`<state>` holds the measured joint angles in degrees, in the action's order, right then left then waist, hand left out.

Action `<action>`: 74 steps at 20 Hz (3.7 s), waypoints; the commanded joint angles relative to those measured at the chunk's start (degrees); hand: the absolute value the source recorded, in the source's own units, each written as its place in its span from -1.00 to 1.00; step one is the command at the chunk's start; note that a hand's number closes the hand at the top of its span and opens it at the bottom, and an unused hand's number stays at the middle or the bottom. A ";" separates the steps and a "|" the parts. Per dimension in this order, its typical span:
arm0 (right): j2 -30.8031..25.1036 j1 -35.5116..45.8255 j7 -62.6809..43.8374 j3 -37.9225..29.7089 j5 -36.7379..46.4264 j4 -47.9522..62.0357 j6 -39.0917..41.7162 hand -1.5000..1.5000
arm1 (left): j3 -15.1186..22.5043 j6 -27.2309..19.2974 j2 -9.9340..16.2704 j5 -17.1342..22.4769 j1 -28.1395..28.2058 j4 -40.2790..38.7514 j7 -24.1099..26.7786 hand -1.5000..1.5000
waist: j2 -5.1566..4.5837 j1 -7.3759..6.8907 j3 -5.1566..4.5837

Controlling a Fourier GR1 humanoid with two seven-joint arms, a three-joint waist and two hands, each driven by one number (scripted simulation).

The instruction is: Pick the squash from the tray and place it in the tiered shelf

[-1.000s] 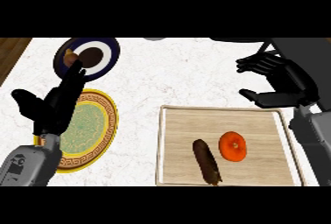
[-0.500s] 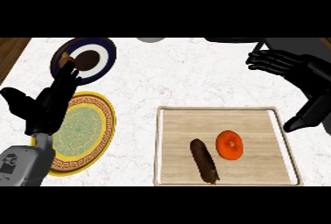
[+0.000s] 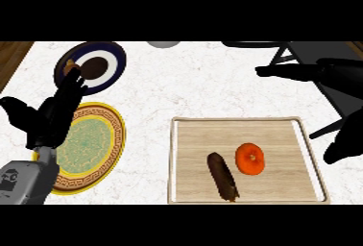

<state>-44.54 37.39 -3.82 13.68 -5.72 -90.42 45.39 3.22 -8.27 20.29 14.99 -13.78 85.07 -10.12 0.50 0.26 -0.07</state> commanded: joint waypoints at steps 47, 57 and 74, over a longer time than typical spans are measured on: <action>20.67 -23.31 5.85 13.17 63.57 -1.27 -12.01 -1.00 | -8.14 8.72 -5.19 -5.12 2.82 5.24 -3.55 0.00 | -0.50 -0.49 0.07; 26.02 -21.63 9.37 12.45 69.44 9.06 -14.45 1.00 | -9.66 10.45 -6.45 -6.91 1.33 -1.11 0.57 0.00 | -0.53 -0.41 0.07; 43.96 -27.52 -8.95 7.66 73.73 9.15 -27.14 1.00 | -9.10 9.34 -7.61 -8.12 0.52 1.49 -3.20 0.00 | -0.51 -0.03 0.07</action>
<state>-9.78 12.81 -0.26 22.89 69.09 -82.59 21.25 -5.90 0.65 12.63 6.81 -13.90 87.03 -13.52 0.49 0.17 -0.73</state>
